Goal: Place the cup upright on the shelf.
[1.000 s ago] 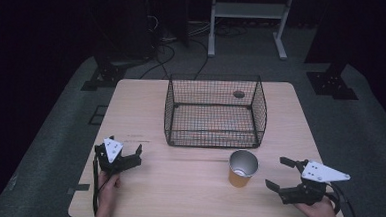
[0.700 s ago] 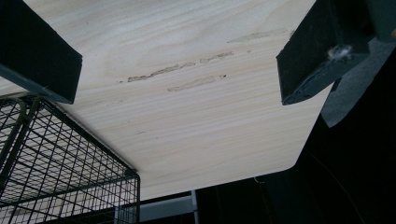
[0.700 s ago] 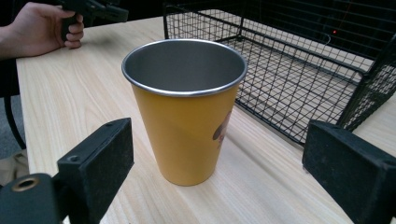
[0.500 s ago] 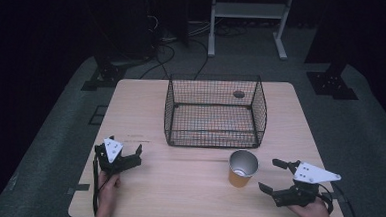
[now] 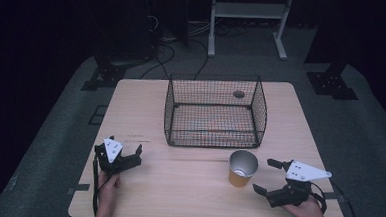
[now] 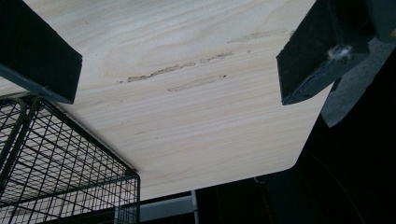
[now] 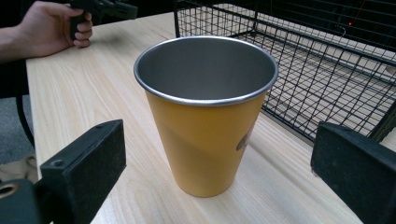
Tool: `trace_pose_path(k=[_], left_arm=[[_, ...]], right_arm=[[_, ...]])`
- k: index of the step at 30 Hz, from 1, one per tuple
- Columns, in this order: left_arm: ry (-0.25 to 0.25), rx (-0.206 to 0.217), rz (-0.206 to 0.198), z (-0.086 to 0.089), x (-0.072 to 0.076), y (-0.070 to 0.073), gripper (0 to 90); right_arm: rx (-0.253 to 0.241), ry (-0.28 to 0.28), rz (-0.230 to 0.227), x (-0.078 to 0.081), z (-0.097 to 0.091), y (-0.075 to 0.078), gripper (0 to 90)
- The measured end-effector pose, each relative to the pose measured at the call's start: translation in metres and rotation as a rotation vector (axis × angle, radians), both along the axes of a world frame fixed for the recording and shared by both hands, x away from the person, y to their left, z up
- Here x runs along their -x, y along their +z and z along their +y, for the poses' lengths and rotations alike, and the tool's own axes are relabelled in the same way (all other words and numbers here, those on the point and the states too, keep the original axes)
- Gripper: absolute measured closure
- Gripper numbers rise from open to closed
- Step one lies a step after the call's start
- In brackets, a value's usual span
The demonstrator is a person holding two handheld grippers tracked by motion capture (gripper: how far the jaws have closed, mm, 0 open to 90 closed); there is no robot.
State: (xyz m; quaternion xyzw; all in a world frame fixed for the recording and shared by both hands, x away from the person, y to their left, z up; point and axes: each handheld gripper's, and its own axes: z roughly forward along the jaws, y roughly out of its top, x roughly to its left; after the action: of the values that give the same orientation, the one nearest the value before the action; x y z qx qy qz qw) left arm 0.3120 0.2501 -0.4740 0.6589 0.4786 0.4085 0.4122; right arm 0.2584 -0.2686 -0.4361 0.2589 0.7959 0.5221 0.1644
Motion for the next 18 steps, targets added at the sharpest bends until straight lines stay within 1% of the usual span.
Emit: trace_pose_path(k=[5,6,9,15,18], left_arm=[[0.0,0.0,-0.001,0.0,0.0,0.0,0.0],[0.0,0.0,0.0,0.0,0.0,0.0,0.0],[0.0,0.0,-0.001,0.0,0.0,0.0,0.0],[0.0,0.0,0.0,0.0,0.0,0.0,0.0],[0.0,0.0,-0.001,0.0,0.0,0.0,0.0]], right_arm=[[0.012,0.005,0.012,-0.002,0.006,-0.002,2.7],[0.022,0.009,0.017,-0.003,0.008,-0.003,2.3],[0.02,0.012,0.03,-0.005,0.012,-0.004,1.9],[0.025,0.014,0.03,-0.008,0.017,-0.005,1.9],[0.02,0.018,0.044,-0.011,0.021,-0.007,1.9]])
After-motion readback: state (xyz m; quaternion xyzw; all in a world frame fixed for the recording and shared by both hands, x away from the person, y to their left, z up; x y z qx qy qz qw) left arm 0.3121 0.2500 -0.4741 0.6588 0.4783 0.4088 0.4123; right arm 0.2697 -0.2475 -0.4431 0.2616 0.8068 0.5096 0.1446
